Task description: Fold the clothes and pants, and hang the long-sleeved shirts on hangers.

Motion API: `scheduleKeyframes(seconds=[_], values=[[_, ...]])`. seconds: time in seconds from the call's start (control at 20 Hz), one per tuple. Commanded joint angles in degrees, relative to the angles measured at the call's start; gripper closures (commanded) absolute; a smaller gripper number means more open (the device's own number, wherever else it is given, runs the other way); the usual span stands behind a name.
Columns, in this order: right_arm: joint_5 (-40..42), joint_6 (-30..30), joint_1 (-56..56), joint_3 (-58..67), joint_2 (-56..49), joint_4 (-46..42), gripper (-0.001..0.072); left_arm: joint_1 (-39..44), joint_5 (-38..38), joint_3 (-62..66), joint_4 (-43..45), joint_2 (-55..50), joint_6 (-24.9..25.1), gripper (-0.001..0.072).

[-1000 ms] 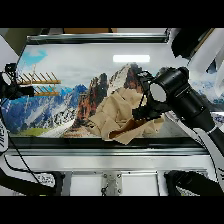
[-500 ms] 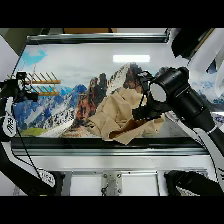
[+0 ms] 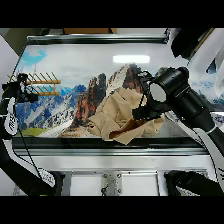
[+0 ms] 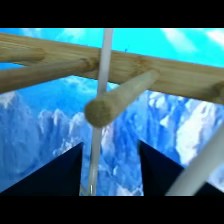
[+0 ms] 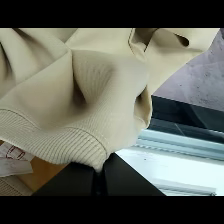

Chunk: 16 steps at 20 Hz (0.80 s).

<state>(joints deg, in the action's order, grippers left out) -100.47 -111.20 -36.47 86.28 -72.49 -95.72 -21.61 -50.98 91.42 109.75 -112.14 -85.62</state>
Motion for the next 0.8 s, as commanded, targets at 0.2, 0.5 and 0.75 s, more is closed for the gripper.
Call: scheduleKeyframes(seconds=[0.2, 0.5, 0.75], values=[[-0.02, -0.02, -0.04, -0.02, 0.02, 0.00, 0.0681, 0.02, -0.96, 0.00, 0.15, -0.20, 0.07, 0.0343], [-0.02, -0.02, -0.04, -0.02, 0.02, 0.00, 0.0681, 0.02, -1.51, 0.00, 0.20, -0.17, 0.15, 0.0688], [-0.02, 0.00, -0.04, -0.02, 0.02, 0.00, 0.0681, 0.09, -1.64, -0.02, 0.17, 2.34, 0.15, 0.0689]])
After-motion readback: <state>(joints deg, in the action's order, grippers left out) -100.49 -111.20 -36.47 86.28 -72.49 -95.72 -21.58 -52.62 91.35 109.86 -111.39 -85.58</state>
